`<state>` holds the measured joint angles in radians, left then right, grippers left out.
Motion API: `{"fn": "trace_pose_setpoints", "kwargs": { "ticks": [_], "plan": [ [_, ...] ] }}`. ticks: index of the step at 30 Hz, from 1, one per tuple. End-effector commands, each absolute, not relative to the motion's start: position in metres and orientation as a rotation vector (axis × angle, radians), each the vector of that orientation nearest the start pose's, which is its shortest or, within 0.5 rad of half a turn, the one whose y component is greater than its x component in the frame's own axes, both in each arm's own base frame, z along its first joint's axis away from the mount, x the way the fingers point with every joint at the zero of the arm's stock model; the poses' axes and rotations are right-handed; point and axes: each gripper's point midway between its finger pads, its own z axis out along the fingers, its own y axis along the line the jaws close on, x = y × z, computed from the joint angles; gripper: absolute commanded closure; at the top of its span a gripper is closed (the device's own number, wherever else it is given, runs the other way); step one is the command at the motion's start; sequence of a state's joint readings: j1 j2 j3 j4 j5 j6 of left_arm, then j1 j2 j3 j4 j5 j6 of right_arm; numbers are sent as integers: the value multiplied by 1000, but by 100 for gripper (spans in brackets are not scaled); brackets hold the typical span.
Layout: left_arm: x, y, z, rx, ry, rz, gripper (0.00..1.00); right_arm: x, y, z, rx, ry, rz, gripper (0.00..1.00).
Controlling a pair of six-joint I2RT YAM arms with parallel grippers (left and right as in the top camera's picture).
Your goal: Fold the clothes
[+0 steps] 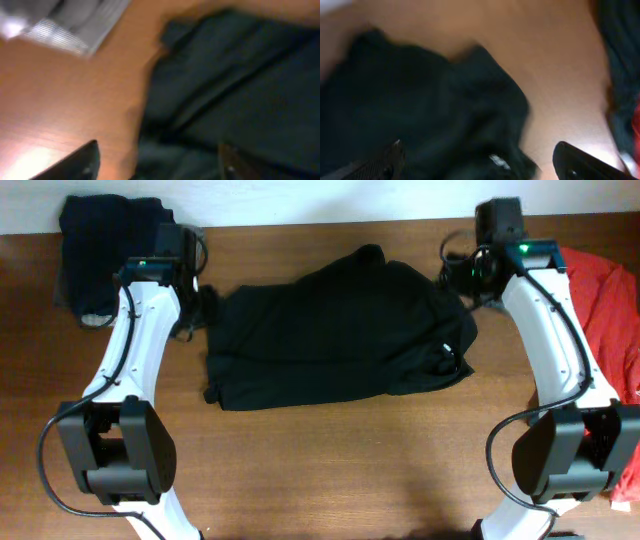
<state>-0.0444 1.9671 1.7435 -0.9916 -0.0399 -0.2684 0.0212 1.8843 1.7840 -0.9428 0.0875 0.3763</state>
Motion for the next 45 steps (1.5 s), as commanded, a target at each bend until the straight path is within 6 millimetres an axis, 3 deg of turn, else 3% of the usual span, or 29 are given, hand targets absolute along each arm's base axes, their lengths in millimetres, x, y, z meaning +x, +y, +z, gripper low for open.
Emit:
{"fn": "trace_pose_setpoints", "kwargs": {
  "ticks": [1, 5, 8, 10, 15, 19, 23, 27, 31, 38, 45],
  "plan": [
    [481, -50, 155, -136, 2663, -303, 19, 497, 18, 205, 325, 2495, 189, 1],
    [506, -52, 157, -116, 2578, -317, 18, 528, 34, 201, 270, 2415, 312, 1],
    [521, -53, 151, -93, 2538, -315, 9, 553, 49, 200, 212, 2341, 417, 1],
    [532, -55, 142, -78, 2517, -322, 3, 569, 56, 199, 179, 2286, 458, 1],
    [552, -61, 100, -68, 2526, -359, 3, 592, 59, 180, 194, 2244, 470, 1],
    [562, -62, 59, -70, 2551, -364, 3, 599, 58, 153, 251, 2269, 490, 1],
    [563, -62, 36, -70, 2577, -361, 3, 599, 61, 125, 272, 2323, 502, 1],
    [568, -62, 29, -28, 2562, -349, 3, 594, 61, 103, 289, 2380, 500, 1],
    [574, -62, 29, -3, 2537, -343, 4, 589, 63, 96, 293, 2408, 502, 1],
    [574, -62, 14, 27, 2552, -333, 11, 589, 62, 95, 296, 2413, 489, 1],
    [572, -64, 9, 44, 2562, -331, 52, 587, 63, 91, 298, 2422, 489, 1]
  ]
}}
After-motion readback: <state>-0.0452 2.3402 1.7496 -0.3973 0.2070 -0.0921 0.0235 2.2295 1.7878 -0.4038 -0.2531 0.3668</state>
